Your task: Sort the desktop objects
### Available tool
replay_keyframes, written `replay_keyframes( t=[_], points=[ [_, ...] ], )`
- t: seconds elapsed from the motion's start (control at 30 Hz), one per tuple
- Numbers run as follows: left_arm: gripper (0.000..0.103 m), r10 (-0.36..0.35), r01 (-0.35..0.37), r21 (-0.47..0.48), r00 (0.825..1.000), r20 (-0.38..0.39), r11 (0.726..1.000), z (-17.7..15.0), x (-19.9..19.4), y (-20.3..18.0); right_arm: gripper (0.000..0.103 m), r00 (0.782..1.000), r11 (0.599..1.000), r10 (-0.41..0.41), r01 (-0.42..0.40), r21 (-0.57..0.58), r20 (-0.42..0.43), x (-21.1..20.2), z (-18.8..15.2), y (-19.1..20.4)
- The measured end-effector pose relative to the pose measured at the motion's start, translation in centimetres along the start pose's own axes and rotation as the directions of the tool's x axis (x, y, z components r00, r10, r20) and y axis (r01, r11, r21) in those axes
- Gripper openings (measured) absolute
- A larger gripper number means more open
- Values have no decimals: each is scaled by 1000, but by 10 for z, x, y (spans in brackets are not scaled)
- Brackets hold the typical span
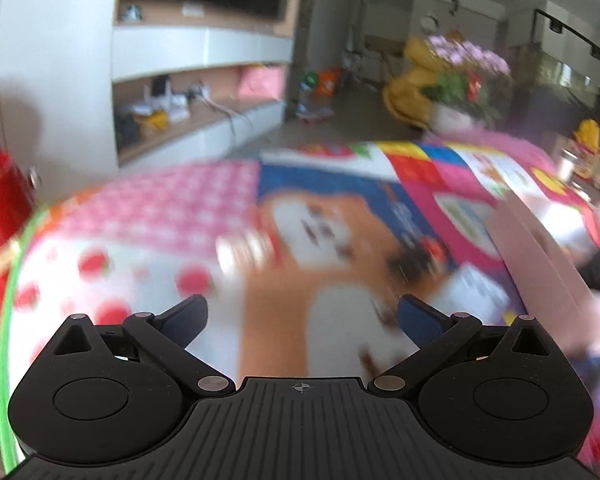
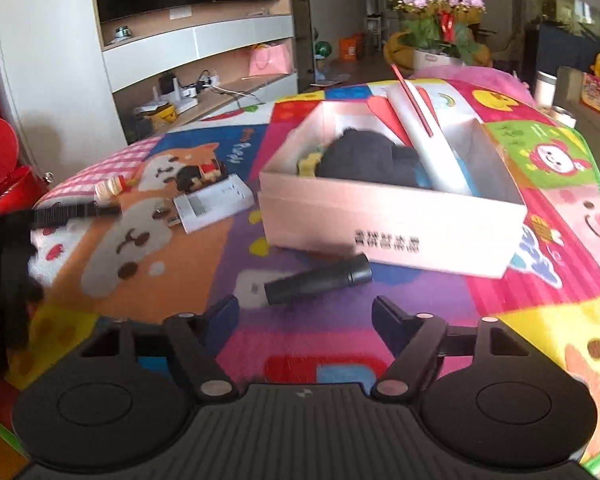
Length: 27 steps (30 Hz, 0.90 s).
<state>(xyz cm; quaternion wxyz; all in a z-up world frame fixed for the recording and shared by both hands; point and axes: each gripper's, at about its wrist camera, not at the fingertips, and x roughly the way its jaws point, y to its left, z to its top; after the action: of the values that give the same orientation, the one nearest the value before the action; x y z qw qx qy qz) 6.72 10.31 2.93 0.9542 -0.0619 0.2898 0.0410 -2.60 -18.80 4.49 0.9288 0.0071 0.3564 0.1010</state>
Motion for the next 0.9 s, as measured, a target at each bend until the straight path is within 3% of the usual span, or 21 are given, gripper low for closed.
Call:
replay_keyframes(
  t=[0.07,0.13,0.33,0.37,0.43,0.5,0.6,0.7,0.8,0.9],
  points=[
    [101,67,-67,17,998,0,998,13,16,0,78,1000,1000,-17,17,13,10,1,-6,0],
    [74,99,-99,4,994,-38,995,23,34,3,80,999,999,-35,35,3,26,0,-12,1],
    [70,168,-164,37,979,-115,986,27,75,4,88,996,996,-60,63,-57,63,-3,-23,6],
    [68,174,-169,55,979,-105,984,25,76,2,89,996,997,-57,60,-54,63,-3,-24,5],
    [52,183,-175,95,979,-89,980,25,74,-2,93,996,997,-58,61,-43,63,-3,-25,2],
    [52,171,-160,121,982,-80,980,25,66,-6,98,996,997,-63,65,-30,61,-2,-26,-1],
    [52,91,-80,158,994,-62,984,18,41,-21,101,997,998,-59,61,-27,53,-1,-28,-2],
    [52,-62,76,181,995,-79,981,3,6,-42,103,998,998,-54,55,-36,36,2,-31,0],
    [52,-227,248,213,967,-118,945,-19,-28,-66,103,999,999,-44,44,-31,5,7,-33,1],
    [52,-328,358,253,932,-154,899,-41,-51,-88,103,999,999,-41,41,5,-28,13,-34,-3]
  ],
)
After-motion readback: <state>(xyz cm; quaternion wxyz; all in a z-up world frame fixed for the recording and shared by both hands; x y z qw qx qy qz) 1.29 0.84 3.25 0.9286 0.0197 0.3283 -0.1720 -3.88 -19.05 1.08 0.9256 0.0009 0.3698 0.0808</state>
